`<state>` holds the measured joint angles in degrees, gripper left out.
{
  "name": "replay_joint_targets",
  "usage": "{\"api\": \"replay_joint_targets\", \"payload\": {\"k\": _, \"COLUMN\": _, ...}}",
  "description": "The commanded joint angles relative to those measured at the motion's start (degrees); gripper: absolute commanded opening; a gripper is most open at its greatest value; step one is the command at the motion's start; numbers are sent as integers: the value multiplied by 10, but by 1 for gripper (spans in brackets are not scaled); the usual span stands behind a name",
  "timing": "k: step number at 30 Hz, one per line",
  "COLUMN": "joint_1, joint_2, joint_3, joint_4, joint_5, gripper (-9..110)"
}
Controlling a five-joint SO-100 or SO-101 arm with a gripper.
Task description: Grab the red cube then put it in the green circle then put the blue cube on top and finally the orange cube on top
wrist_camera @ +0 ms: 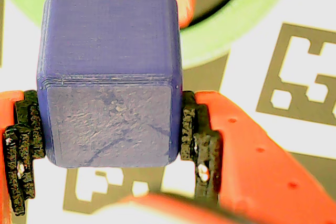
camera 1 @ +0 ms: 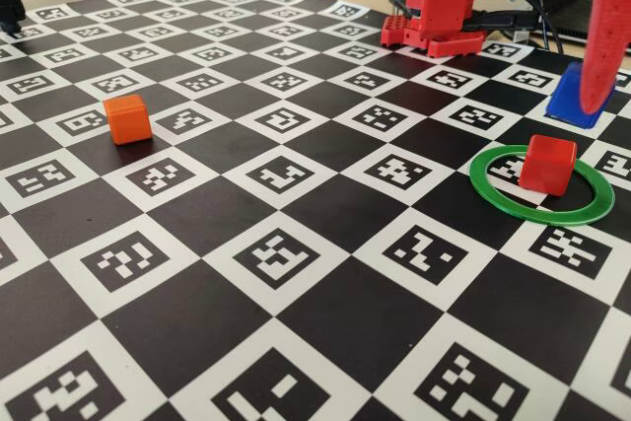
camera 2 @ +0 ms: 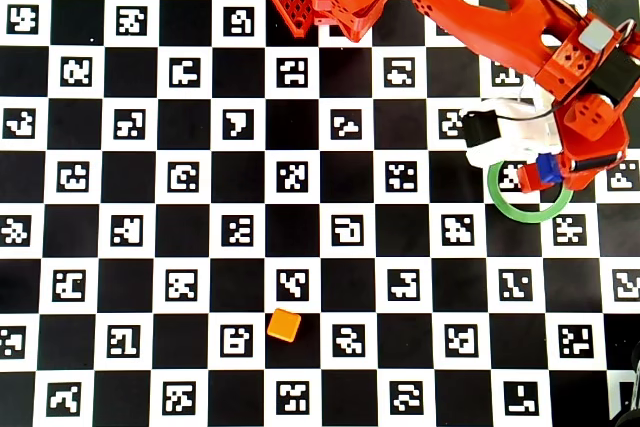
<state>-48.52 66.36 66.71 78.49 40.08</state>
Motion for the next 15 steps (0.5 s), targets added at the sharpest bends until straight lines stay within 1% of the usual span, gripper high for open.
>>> {"api": "replay_joint_targets", "payload": {"k": 1, "joint_1": 11, "joint_2": 15, "joint_3": -43, "joint_4": -7, "joint_5": 3, "gripper": 14}}
{"api": "replay_joint_targets", "payload": {"k": 15, "joint_1": 7, "joint_2": 11, "joint_3": -12, "joint_4": -17, "joint_5": 17, "gripper": 14}}
